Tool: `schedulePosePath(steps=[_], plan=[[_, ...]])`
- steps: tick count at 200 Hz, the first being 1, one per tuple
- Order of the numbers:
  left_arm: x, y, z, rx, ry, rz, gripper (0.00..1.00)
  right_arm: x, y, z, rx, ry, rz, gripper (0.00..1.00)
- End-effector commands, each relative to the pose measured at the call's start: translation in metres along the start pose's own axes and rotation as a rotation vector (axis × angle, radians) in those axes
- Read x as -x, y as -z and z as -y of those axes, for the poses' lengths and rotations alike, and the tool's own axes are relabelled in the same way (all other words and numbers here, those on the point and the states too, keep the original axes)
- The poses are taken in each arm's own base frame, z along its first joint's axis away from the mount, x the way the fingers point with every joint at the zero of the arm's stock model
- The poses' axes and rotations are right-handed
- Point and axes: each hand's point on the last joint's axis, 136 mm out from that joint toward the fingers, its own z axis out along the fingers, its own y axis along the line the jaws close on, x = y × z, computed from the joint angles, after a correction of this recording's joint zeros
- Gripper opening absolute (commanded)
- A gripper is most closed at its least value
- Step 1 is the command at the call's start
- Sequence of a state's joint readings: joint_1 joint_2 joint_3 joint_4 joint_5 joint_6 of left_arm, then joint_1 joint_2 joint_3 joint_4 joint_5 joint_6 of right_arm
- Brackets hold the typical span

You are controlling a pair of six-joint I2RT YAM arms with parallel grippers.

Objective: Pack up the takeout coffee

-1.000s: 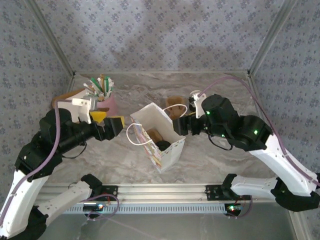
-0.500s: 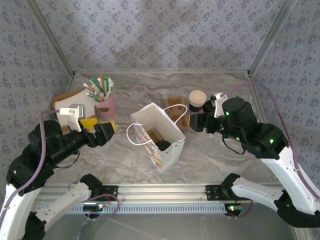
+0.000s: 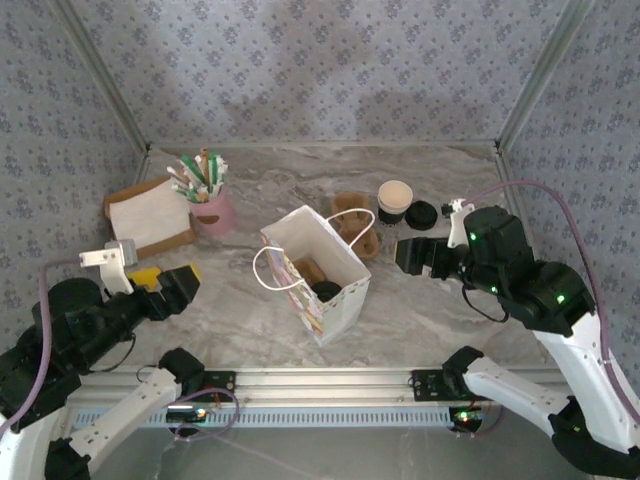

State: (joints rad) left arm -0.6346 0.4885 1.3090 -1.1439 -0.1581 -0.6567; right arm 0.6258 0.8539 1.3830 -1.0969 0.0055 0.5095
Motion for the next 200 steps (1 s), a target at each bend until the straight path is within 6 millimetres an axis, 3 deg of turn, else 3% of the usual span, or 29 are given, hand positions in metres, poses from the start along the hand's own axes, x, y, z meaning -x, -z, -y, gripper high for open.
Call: schedulePosePath(steps=[1,18,66,102,136,200], plan=[[-0.012,-0.007,-0.015,0.088,0.005,-0.059,0.99,-0.014,-0.002,0.000,0.018,-0.028,-0.059,0.94],[-0.017,-0.016,-0.013,0.100,-0.015,-0.103,1.00,-0.017,-0.005,-0.004,0.042,-0.041,-0.075,1.00],[-0.014,-0.050,-0.002,0.146,-0.093,-0.189,0.99,-0.005,-0.020,-0.018,0.085,-0.044,-0.089,1.00],[0.007,-0.083,0.010,0.207,-0.150,-0.227,0.98,0.016,-0.042,-0.029,0.127,-0.025,-0.092,1.00],[0.031,-0.121,0.014,0.237,-0.151,-0.301,0.90,0.043,-0.073,-0.033,0.173,-0.035,-0.092,1.00],[0.082,-0.189,-0.025,0.339,-0.099,-0.356,0.68,0.089,-0.130,-0.030,0.162,0.006,-0.102,1.00]])
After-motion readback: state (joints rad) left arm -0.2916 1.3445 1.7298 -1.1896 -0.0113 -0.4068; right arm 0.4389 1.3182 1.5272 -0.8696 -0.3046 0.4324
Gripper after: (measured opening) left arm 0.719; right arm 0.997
